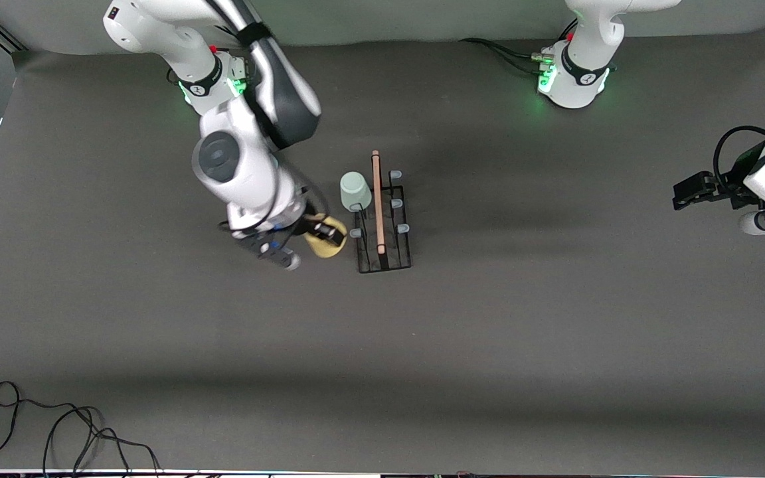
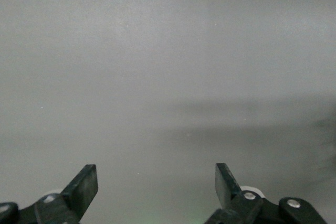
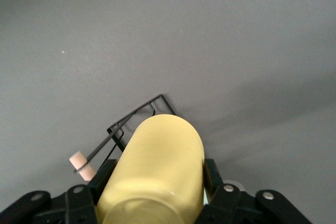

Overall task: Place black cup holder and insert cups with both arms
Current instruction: 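Carry the yellow cup with the right gripper onto a rack peg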

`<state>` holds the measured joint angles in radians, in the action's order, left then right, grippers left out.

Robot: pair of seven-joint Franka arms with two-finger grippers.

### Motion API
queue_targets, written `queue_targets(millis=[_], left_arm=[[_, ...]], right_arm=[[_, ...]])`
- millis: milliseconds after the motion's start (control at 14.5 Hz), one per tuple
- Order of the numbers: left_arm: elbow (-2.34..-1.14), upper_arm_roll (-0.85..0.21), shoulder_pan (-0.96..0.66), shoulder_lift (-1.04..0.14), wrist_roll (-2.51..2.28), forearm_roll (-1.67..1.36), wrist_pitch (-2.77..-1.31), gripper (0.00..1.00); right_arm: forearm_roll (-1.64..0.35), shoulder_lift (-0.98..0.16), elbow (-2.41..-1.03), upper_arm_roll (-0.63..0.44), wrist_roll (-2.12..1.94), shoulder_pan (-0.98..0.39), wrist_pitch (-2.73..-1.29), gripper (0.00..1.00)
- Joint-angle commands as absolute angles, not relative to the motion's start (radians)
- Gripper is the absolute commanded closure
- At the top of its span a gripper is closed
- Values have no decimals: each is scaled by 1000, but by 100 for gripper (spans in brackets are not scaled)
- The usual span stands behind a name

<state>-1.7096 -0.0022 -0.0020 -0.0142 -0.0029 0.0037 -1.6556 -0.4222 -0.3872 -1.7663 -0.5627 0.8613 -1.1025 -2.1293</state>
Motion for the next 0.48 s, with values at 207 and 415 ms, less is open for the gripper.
queue_targets(millis=[207, 415], left_arm=[[-1710, 5, -12, -17, 2, 6, -1649, 0], [-1710, 5, -11, -17, 2, 6, -1651, 0]], right_arm=[[-374, -459, -1759, -569, 986, -1173, -2213, 100], [-376, -497, -1759, -569, 989, -1184, -2243, 100]])
